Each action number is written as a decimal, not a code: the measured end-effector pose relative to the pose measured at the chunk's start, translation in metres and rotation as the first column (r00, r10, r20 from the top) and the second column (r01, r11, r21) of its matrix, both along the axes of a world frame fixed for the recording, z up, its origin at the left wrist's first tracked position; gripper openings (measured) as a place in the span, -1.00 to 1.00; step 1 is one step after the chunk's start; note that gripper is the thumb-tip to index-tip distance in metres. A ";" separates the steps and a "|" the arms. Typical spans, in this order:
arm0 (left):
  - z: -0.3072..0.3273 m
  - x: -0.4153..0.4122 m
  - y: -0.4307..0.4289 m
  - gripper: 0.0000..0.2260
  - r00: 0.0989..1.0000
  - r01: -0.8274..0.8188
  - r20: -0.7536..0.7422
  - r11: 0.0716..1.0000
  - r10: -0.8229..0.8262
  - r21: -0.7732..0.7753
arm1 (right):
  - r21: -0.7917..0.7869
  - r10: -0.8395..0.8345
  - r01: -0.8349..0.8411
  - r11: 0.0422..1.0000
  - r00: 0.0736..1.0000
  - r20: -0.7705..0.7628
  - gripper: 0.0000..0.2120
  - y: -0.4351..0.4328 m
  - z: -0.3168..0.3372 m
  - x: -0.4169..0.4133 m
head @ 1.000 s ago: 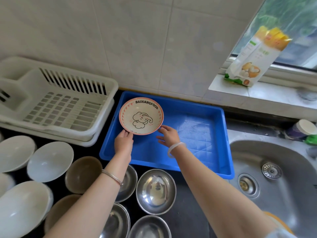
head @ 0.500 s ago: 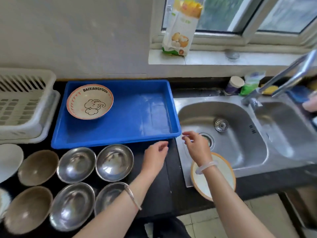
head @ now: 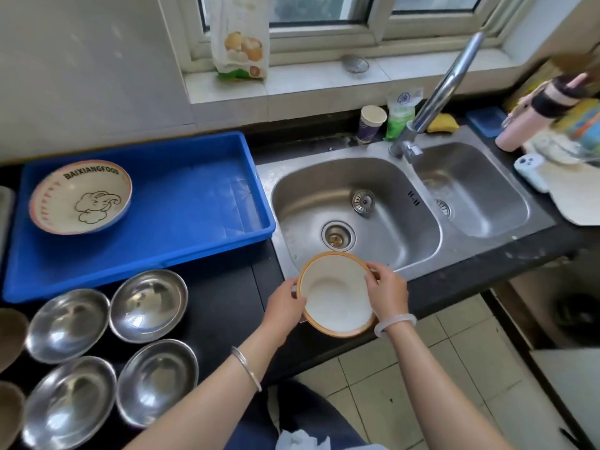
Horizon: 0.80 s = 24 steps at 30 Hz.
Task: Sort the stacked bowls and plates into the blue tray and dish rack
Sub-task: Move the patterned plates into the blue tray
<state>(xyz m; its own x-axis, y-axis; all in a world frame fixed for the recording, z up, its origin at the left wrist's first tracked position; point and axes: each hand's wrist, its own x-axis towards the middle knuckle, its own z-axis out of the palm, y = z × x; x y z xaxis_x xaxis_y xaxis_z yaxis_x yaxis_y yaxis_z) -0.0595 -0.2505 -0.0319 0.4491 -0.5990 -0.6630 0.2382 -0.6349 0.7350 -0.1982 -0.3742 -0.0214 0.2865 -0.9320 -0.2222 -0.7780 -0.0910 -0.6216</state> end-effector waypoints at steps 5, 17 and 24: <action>0.009 0.012 0.000 -0.70 0.996 -0.064 0.056 0.998 0.064 0.009 | -0.038 0.033 -0.032 0.999 0.999 0.027 -0.80 -0.003 0.009 0.007; 0.064 0.122 0.069 -0.89 0.888 -0.444 0.044 0.877 0.459 -0.182 | -0.078 0.218 -0.204 0.976 0.936 0.276 -0.89 0.025 0.063 0.131; 0.075 0.191 0.124 -0.93 0.749 -0.634 0.020 0.724 0.663 -0.272 | 0.029 0.260 -0.294 0.955 0.883 0.390 -0.88 0.061 0.066 0.233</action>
<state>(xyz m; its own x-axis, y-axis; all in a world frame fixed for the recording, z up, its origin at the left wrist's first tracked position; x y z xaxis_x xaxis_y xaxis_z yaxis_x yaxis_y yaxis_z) 0.1318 -0.1267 0.0430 0.8450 -0.2628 -0.4657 0.4374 -0.1613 0.8847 0.0352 -0.3133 0.0444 0.6086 -0.7844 -0.1198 -0.4331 -0.2019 -0.8784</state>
